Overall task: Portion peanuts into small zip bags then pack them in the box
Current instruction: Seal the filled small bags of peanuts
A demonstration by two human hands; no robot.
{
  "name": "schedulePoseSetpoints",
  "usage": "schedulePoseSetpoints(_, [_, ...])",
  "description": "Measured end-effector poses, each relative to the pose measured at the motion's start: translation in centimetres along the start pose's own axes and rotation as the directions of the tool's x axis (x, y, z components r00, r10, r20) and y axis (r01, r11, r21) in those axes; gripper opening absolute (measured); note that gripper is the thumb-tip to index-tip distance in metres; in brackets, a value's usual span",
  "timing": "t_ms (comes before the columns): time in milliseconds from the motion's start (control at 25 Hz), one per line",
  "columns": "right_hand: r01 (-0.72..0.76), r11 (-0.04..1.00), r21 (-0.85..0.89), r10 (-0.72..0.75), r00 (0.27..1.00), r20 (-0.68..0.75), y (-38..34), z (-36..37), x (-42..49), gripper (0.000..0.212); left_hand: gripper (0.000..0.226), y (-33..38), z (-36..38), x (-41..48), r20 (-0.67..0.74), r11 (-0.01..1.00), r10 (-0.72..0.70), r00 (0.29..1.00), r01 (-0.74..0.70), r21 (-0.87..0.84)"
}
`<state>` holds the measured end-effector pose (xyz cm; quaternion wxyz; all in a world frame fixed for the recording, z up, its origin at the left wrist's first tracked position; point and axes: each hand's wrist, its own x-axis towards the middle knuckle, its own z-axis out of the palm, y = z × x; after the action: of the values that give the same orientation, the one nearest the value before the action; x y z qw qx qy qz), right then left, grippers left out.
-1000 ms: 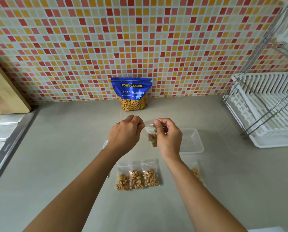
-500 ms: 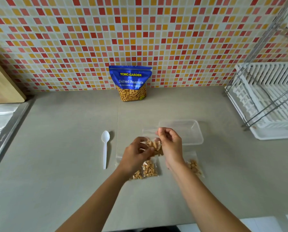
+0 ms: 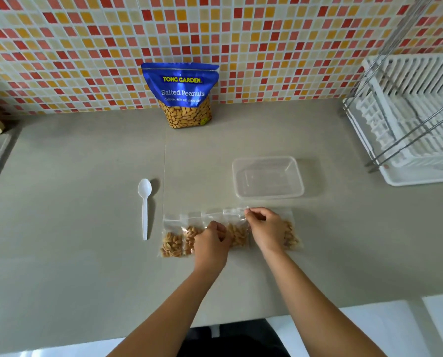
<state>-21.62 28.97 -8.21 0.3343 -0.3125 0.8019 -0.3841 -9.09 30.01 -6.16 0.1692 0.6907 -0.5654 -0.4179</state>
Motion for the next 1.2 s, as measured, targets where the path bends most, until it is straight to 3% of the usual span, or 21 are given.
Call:
schedulePoseSetpoints(240, [0.067, 0.985, -0.158, -0.058, 0.996, 0.064, -0.3, 0.4, 0.5, 0.026, 0.012, 0.3, 0.9, 0.0, -0.069, 0.967, 0.101, 0.992, -0.081, 0.242])
schedulePoseSetpoints(360, [0.106, 0.988, -0.112, -0.110, 0.993, -0.030, 0.2, -0.9, 0.2, 0.020, 0.016, 0.5, 1.0, -0.3, -0.096, 0.951, 0.223, 0.970, -0.195, 0.242])
schedulePoseSetpoints(520, [0.107, 0.973, -0.205, -0.156, 0.958, -0.242, 2.8, -4.7, 1.8, 0.022, 0.027, 2.1, 2.6, 0.4, 0.050, 0.909, 0.361, 0.931, -0.363, 0.207])
schedulePoseSetpoints(640, [0.002, 0.939, -0.345, -0.053, 0.989, -0.140, 4.3, -6.3, 3.2, 0.032, 0.038, 3.6, 4.5, 1.4, 0.196, 0.908, 0.317, 0.928, -0.356, 0.218])
schedulePoseSetpoints(720, [0.026, 0.933, -0.359, -0.050, 0.997, -0.059, 4.7, -6.5, 3.7, 0.029, 0.041, 4.8, 5.6, 1.8, 0.241, 0.909, 0.265, 0.934, -0.325, 0.260])
schedulePoseSetpoints(960, [0.100, 0.990, -0.096, -0.100, 0.995, 0.005, 4.6, -7.1, 2.5, 0.005, 0.026, 6.1, 7.2, 2.7, 0.226, 0.916, 0.261, 0.939, -0.314, 0.249])
schedulePoseSetpoints(1200, [0.071, 0.938, 0.340, -0.059, 0.997, -0.045, 3.3, -7.5, 0.1, 0.010, 0.006, 5.8, 5.0, 1.2, 0.130, 0.932, 0.355, 0.926, -0.340, -0.127])
